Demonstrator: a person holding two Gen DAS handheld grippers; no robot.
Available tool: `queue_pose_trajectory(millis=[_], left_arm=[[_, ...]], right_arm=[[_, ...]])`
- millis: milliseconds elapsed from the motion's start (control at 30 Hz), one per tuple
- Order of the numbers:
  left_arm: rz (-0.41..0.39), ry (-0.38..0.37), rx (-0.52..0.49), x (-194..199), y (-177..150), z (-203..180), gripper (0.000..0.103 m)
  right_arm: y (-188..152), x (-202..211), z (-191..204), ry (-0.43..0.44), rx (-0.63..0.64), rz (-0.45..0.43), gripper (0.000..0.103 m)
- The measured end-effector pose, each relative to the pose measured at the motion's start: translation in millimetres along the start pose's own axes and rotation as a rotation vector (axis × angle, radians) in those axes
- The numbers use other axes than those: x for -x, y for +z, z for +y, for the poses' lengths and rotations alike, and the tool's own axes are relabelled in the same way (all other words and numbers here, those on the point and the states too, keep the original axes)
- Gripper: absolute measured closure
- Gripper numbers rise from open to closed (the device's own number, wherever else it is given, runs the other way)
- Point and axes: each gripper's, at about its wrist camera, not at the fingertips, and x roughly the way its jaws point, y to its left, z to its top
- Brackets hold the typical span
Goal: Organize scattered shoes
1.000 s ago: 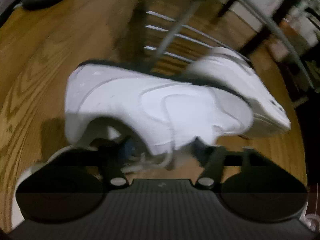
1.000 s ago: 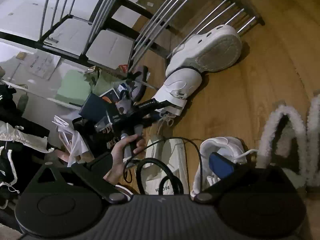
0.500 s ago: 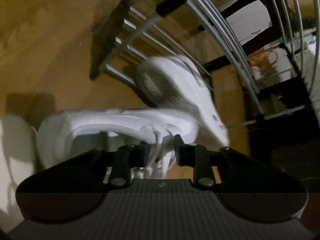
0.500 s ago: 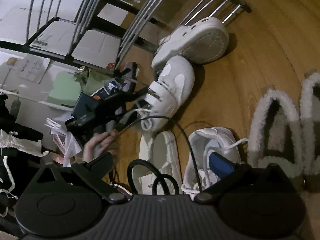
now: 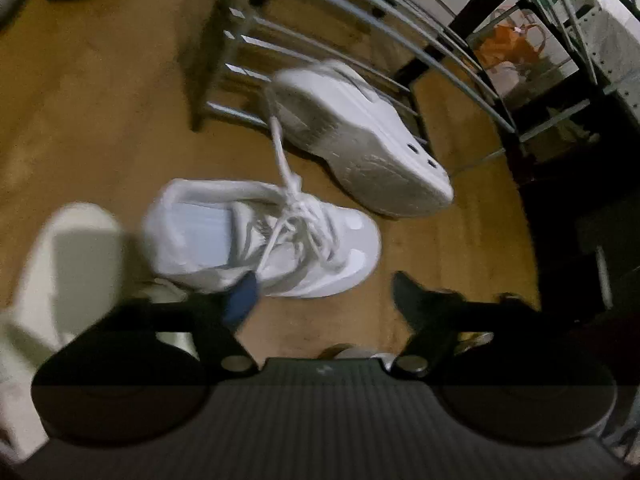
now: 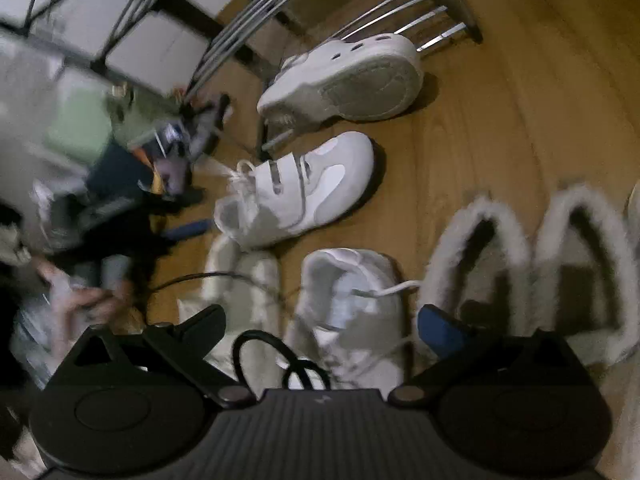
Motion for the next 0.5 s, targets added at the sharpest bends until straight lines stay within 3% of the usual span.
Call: queue_pose_trajectory(millis=[67,200,300,500], left_arm=[[0.002,0.075,-0.028,15,-8,-1,0.006],[0.027,0.181,-0.051,39,-25,5,0.006],[0.025,0.200,-0.022,53,-45,19,0.006],[0.082,0.211,-0.001,57,-79,34,0.006]], right_arm=[[12,8,16,-0.008,0.068,0.030,0.001],[43,26,69,-0.073,0.279,0.087,0.001],[58,29,111,-0.190,0.446,0.104,0.001],[87,2,159,-0.315,0.544,0.256,0.001]])
